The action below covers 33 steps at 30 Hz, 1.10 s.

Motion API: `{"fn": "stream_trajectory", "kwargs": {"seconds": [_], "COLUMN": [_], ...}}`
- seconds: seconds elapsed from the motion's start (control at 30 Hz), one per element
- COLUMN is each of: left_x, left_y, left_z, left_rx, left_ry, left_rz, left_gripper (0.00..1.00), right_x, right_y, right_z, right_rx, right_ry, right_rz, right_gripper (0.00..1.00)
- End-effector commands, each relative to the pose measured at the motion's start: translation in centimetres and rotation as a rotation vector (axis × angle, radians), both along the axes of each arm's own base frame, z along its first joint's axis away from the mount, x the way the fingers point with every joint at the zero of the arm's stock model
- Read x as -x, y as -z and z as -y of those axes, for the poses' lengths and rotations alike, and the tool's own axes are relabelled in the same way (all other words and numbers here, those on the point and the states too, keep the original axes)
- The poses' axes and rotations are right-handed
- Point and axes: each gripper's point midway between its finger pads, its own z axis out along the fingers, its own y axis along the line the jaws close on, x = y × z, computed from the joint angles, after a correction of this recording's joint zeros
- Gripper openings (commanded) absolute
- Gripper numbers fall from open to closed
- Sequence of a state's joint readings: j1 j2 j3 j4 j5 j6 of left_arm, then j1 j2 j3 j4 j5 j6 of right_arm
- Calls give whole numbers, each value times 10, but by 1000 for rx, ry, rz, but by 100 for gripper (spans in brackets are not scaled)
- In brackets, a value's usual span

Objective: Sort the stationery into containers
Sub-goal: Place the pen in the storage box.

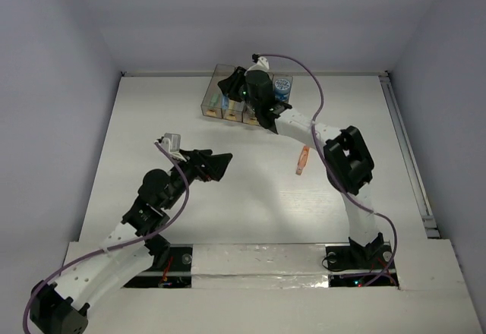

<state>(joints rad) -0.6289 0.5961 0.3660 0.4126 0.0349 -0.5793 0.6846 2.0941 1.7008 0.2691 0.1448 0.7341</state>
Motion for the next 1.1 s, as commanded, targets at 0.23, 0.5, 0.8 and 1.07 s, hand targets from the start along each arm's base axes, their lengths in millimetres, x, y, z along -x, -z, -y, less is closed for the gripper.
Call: {"fn": "stream_trajectory", "kwargs": {"seconds": [0.23, 0.5, 0.8, 1.07], "left_x": [5, 3, 2, 0], "left_y": [-5, 11, 7, 6], "left_z": [-20, -14, -20, -19], "left_rx": [51, 29, 27, 27], "left_ry": [-76, -55, -84, -88], "left_rz": [63, 39, 59, 46], "left_gripper": [99, 99, 99, 99], "right_x": [-79, -117, -130, -124], "right_y": [20, 18, 47, 17], "right_z": [-24, -27, -28, -25], "right_rx": [-38, -48, -48, -31], "right_ry": [23, 99, 102, 60], "right_rz": [74, 154, 150, 186], "right_gripper": [4, 6, 44, 71]}}
